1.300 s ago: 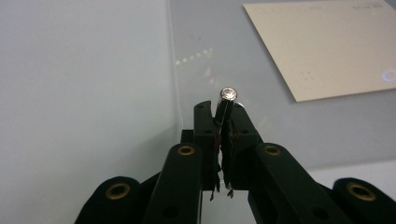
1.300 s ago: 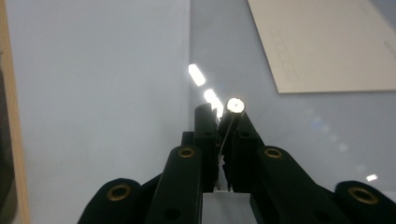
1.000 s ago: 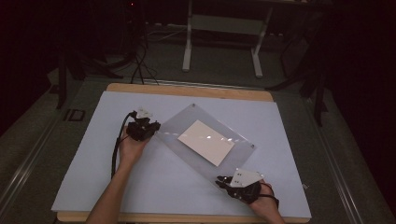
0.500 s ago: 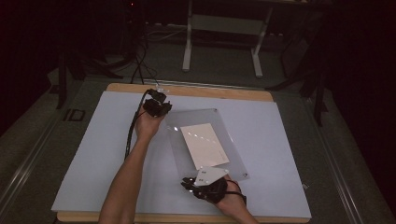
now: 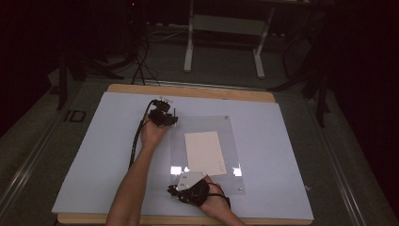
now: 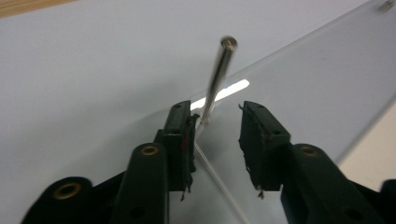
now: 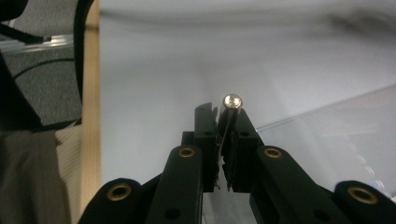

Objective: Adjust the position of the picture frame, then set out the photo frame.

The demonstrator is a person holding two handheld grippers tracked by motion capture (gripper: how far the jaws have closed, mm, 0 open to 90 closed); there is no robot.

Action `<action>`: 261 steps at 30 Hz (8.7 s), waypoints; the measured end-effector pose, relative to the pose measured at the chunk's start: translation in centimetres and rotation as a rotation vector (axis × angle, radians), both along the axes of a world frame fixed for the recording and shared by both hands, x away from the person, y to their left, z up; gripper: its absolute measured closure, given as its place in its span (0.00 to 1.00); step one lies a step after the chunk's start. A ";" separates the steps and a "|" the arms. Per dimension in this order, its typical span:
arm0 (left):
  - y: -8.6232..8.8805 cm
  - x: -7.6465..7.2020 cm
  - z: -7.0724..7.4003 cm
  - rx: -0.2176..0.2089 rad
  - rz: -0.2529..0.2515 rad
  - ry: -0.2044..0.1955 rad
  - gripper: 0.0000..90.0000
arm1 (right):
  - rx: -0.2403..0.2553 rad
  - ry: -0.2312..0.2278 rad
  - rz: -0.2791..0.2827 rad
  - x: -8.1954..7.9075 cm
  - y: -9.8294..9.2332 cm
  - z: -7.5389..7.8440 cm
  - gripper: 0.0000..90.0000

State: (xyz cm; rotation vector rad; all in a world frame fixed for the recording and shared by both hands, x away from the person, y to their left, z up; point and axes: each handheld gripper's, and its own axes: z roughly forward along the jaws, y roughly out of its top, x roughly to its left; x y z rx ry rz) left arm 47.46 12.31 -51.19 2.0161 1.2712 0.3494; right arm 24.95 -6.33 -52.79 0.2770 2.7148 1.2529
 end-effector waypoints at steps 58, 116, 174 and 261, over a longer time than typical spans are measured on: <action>4.1 -23.8 -1.2 -0.080 -0.373 -0.125 0.66 | 0.014 0.019 -0.351 13.4 -8.9 4.5 0.59; -1.6 -25.2 -2.1 -0.010 -0.371 -0.201 0.93 | -0.041 0.061 -0.571 27.6 6.7 0.8 0.95; 5.4 -7.6 -1.5 -0.090 0.011 -0.052 0.90 | 0.030 0.149 -0.842 16.1 -16.0 1.2 0.94; 7.5 -9.8 -1.8 -0.221 -0.015 -0.231 0.91 | 0.178 0.024 -0.706 14.8 -18.2 1.0 0.95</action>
